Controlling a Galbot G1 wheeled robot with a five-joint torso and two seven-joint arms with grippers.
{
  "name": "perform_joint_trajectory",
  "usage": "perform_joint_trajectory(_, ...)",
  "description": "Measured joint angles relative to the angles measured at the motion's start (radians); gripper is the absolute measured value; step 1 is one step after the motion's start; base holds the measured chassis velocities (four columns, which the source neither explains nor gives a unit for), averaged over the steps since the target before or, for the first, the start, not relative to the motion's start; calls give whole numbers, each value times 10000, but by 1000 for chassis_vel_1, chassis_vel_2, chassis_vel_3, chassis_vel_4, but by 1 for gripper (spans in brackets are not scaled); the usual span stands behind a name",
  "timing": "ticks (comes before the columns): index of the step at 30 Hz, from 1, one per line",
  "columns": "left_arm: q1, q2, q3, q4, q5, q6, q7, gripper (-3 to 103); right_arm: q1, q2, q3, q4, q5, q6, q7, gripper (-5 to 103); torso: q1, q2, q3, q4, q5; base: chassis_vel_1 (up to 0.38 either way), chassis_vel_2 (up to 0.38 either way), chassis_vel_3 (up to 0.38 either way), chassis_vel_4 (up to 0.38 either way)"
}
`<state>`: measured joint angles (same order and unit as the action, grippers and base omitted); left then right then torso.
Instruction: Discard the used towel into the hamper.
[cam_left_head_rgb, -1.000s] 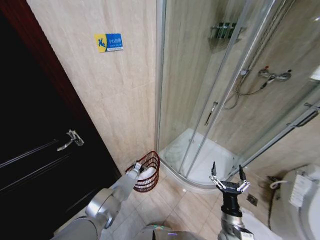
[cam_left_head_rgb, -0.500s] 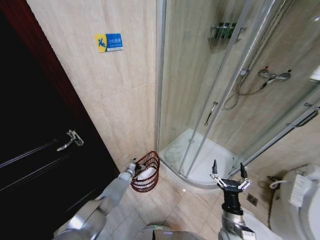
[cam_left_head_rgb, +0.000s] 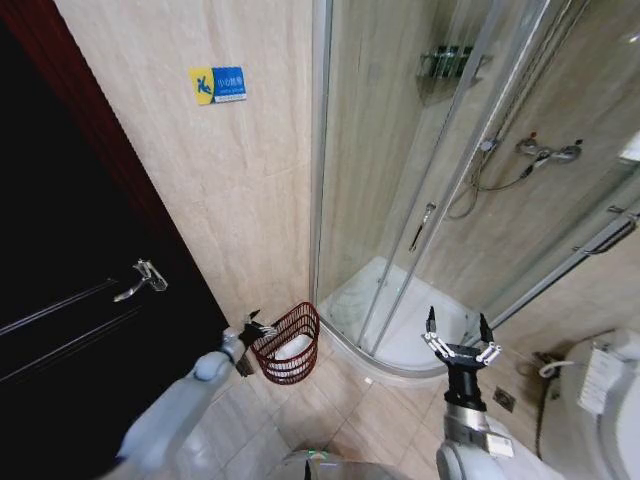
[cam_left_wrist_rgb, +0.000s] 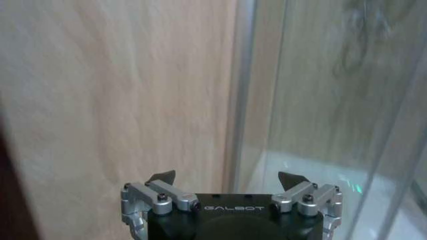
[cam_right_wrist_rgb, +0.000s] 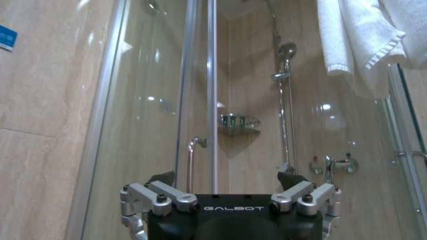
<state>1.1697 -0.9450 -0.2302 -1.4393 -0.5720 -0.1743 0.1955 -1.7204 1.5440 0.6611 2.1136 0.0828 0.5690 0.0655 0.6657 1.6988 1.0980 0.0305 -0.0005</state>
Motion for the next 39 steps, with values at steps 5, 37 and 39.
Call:
perform_joint_trajectory(5,879,-174,-1246,-1178,545,-185,-498,100,-18,-15,124,118,58,-225,72,100,1,0,0,-4,0,0,0,0,0)
perform_joint_trajectory(37,5899,-3091,-5440,-8334,1349,1819,-2789,100,-317,-14,96,779,193,-1116,377,100,1,1,1,-1,5,0,0,0,0)
perform_joint_trajectory(39,5933,-3102,-5362,-8334,1409,1809,-2719,100,-321,-20,97,870,207,-1156,375,100,1,1,1,-1,5,0,0,0,0)
